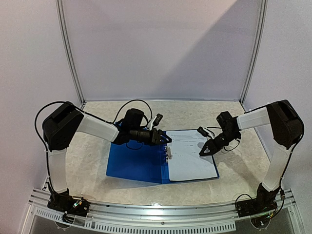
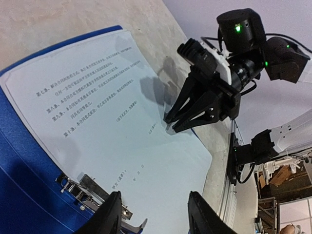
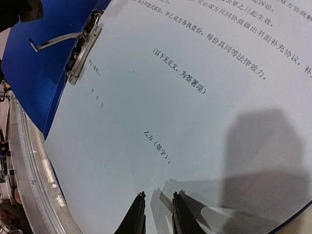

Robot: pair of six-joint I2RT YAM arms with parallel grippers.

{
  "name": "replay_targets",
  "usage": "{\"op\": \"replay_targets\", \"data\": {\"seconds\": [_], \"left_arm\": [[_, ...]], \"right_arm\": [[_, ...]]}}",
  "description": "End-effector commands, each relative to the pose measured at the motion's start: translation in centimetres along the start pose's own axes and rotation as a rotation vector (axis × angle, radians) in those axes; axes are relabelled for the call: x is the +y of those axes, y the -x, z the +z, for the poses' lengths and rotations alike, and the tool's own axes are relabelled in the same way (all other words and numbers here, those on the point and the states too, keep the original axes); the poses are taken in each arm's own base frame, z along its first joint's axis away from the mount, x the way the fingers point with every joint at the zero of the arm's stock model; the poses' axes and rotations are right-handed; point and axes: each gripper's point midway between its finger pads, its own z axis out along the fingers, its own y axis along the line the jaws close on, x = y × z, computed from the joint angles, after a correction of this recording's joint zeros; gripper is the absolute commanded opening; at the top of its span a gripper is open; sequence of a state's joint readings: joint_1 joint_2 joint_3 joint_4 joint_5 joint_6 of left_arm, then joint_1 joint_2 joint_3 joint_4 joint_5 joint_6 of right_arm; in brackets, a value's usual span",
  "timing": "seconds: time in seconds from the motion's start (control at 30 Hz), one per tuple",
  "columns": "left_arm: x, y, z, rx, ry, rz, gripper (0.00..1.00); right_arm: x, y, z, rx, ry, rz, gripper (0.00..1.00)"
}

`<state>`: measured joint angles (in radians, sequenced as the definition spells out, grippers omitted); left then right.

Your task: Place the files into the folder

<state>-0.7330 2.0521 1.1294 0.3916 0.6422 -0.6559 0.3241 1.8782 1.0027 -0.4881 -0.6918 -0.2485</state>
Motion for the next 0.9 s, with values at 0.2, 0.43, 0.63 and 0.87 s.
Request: {"op": "replay_targets", "data": {"seconds": [0.2,0.43,0.63,0.87], "left_arm": [[-0.4,4.3,-0.8,-0.026,0.126,0.089,0.48],[1.8,7.1,2.1,0.061,0.237,0.141,0.46],[4.2,6.4,4.7,0.111,0.234,0.117,0.46],[6.9,5.1,6.4,0.157,0.265,0.078,0.47]], "right_arm": [[-1.7,-3.7,1.4,0.122,-0.073,0.057,0.20],[-1.4,-2.9,0.7,0.094,-0.085,0.033,0.20],[-1.3,-3.0,0.6,0.094,-0.085,0.025,0.21],[-1.2,-2.7,0.2,0.084,-0.093,0.010,0.22]]}}
